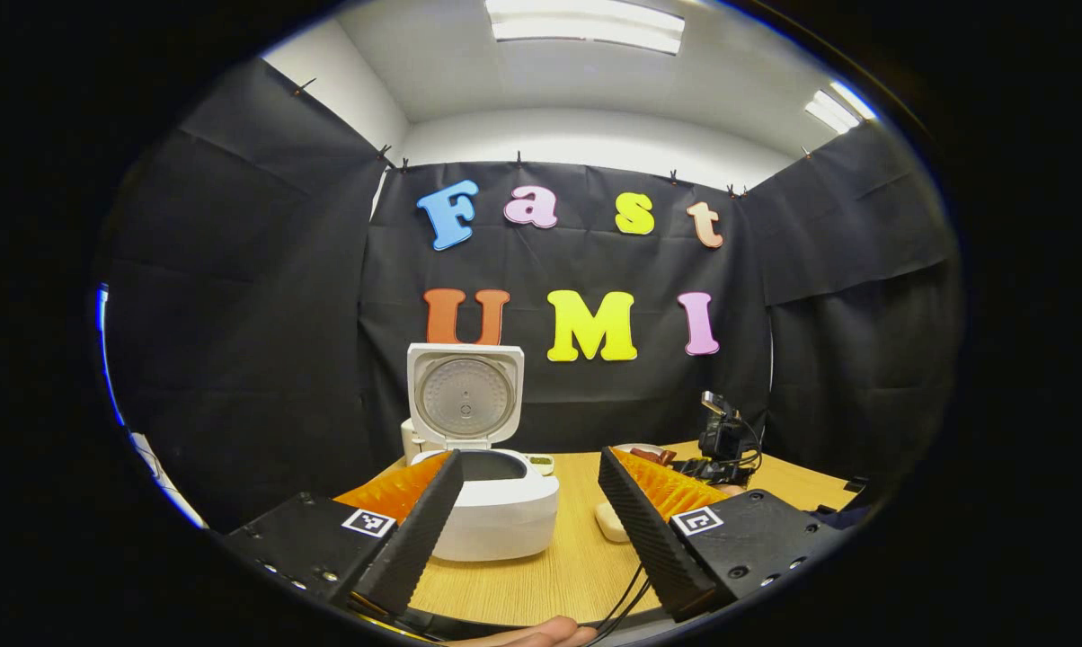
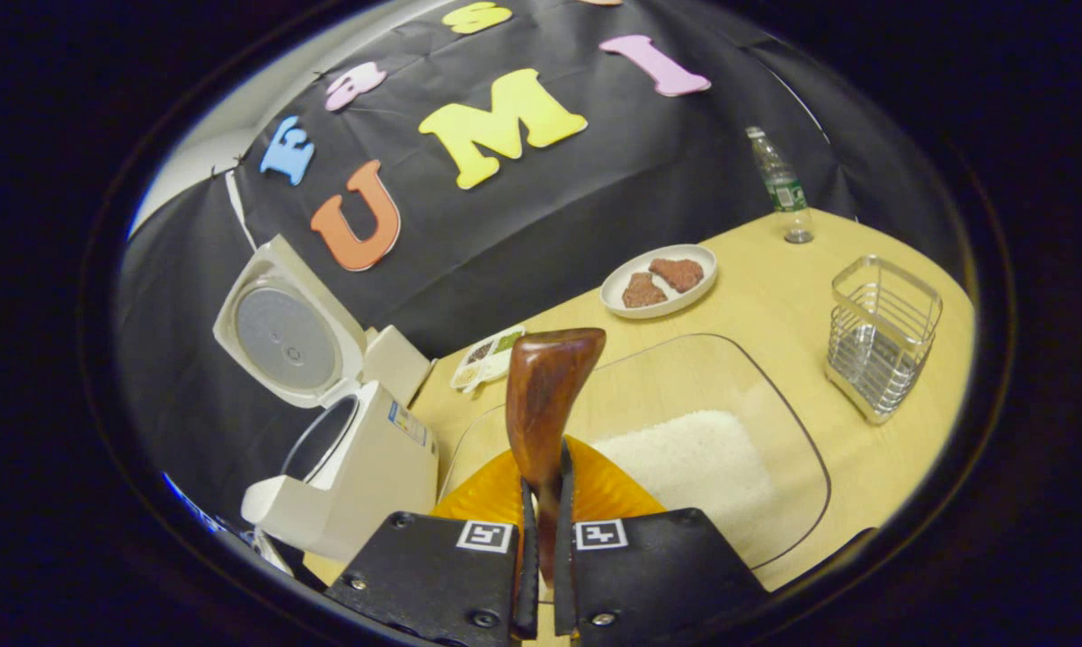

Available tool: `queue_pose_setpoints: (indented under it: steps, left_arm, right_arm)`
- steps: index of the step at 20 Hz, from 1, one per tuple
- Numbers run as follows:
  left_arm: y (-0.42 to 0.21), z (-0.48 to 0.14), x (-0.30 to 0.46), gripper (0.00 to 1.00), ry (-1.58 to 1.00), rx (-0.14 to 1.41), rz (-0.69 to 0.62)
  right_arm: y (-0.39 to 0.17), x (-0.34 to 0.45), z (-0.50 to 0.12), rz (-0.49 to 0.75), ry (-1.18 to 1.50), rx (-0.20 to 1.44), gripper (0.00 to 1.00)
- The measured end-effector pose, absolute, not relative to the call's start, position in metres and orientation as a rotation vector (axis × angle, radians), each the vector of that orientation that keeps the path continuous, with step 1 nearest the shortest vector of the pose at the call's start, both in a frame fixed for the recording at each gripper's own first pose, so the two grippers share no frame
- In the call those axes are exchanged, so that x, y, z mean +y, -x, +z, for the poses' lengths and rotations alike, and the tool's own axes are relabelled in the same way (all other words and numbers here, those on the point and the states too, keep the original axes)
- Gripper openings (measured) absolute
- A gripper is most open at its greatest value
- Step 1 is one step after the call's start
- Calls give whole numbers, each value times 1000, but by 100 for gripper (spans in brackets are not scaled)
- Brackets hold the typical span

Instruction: Close the left gripper, press the button to open the rice cooker; take a wooden spoon from the chopstick holder with the right hand, scoop a spoonful of rice and pour it into the rice cooker, then put the wooden spoon back into the chopstick holder.

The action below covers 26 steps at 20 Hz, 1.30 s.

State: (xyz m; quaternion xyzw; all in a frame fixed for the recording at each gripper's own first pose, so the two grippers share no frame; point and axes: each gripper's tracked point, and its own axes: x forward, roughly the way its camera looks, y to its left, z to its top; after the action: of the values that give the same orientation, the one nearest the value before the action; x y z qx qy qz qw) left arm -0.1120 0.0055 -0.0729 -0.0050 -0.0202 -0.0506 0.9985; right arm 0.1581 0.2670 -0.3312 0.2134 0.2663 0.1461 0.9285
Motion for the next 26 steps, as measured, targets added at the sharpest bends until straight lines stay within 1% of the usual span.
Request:
queue_pose_setpoints:
  steps: [3, 9, 13, 17, 22, 26]
  left_arm:
    - [111, -76, 4, 96, -1, -31, -97]
    - [113, -77, 6, 96, 0, -41, -108]
    - [114, -77, 10, 96, -5, -39, -100]
    - [115, -79, 18, 96, -12, -37, -78]
    - [117, -86, 28, 96, -26, -23, -60]
    - [120, -81, 37, 96, -18, -29, -39]
  right_arm:
    - [-163, 252, -325, 287, -545, 547, 11]
    - [-175, 212, -310, 221, -764, 507, 11]
    - [-176, 207, -296, 260, -917, 499, 11]
    - [-171, 201, -286, 252, -1102, 510, 11]
    - [-157, 217, -238, 356, -1417, 526, 10]
    - [-149, 252, -197, 446, -1406, 517, 10]
